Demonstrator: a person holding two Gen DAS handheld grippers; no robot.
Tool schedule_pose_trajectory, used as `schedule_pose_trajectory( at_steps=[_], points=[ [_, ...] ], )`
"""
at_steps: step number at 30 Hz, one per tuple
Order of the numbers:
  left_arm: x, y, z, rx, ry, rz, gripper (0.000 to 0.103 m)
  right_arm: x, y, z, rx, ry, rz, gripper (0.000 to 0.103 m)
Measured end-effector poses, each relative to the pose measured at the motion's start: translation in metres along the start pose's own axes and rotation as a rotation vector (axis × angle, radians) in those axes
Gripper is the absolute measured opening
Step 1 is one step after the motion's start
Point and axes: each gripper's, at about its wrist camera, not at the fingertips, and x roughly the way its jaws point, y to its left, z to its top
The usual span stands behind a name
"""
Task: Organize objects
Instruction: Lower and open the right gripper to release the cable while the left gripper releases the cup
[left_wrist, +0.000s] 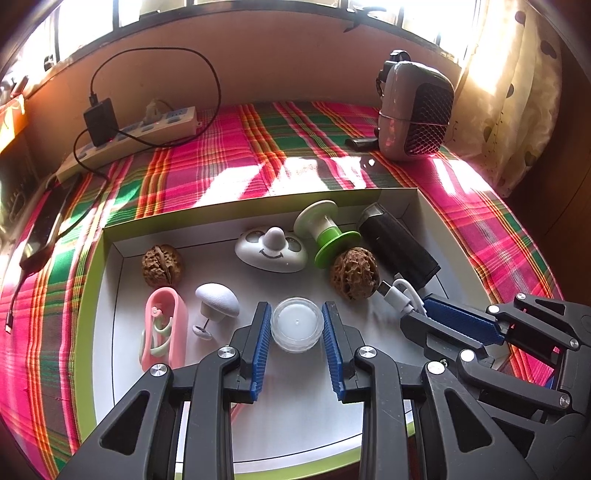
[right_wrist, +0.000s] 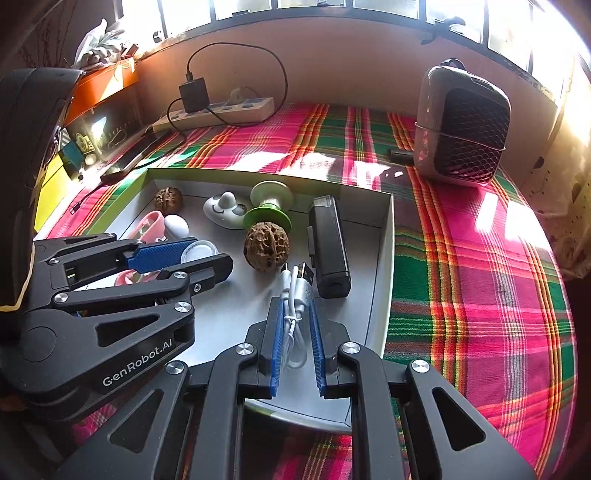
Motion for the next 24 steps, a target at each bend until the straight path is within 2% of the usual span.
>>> schedule_pose_trajectory(
  at_steps=[24],
  points=[
    [-0.001, -0.0012, -0.0012, 0.008, 0.001, 0.018, 0.026, -0.0034, -0.0005, -0.0012, 0.007, -0.007, -0.006, 0.016]
  ],
)
